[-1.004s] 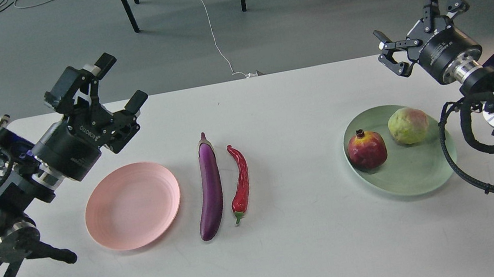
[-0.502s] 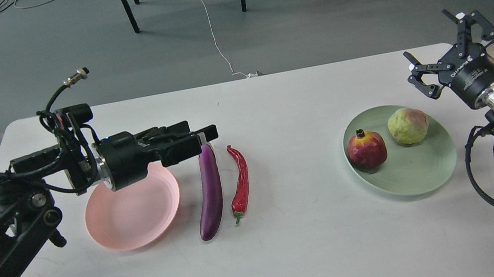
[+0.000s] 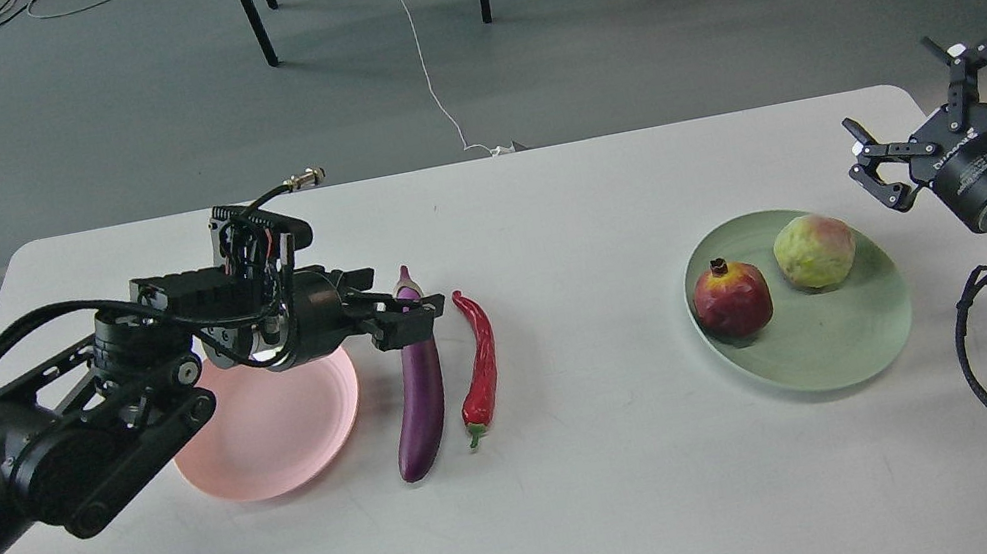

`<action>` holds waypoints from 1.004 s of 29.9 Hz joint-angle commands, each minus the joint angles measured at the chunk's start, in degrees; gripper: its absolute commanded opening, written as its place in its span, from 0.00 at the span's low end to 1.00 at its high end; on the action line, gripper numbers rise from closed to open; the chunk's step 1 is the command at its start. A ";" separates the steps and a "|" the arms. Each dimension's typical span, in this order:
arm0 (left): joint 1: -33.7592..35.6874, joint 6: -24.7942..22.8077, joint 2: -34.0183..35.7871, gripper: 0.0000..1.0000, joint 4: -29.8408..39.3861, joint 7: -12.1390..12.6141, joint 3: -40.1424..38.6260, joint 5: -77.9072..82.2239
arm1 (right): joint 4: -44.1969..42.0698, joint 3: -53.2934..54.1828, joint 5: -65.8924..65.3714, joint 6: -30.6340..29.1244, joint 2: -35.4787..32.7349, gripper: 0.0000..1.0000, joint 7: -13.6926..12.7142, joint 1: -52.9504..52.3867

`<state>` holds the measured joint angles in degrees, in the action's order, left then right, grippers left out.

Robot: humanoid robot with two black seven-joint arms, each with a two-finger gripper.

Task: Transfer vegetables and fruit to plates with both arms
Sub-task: 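Lower the left gripper over the purple eggplant and grasp it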

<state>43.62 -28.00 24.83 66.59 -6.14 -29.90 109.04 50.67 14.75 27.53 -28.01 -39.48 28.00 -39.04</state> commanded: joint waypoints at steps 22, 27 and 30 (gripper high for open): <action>-1.52 0.00 -4.70 0.98 -5.86 7.37 2.74 -8.67 | 0.39 0.11 -0.29 0.01 -3.15 0.98 0.00 2.12; -1.61 0.00 -4.79 0.95 -6.74 8.16 2.83 -8.67 | 0.39 0.11 -0.29 0.01 -3.24 0.98 0.00 2.21; -2.22 0.00 -5.14 0.93 -6.74 8.77 3.18 -8.93 | 0.39 0.11 -0.29 0.01 -3.24 0.98 0.00 2.30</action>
<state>41.93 -28.00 20.01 59.87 2.06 -27.10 100.37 51.06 14.86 27.25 -28.00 -42.72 28.00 -36.81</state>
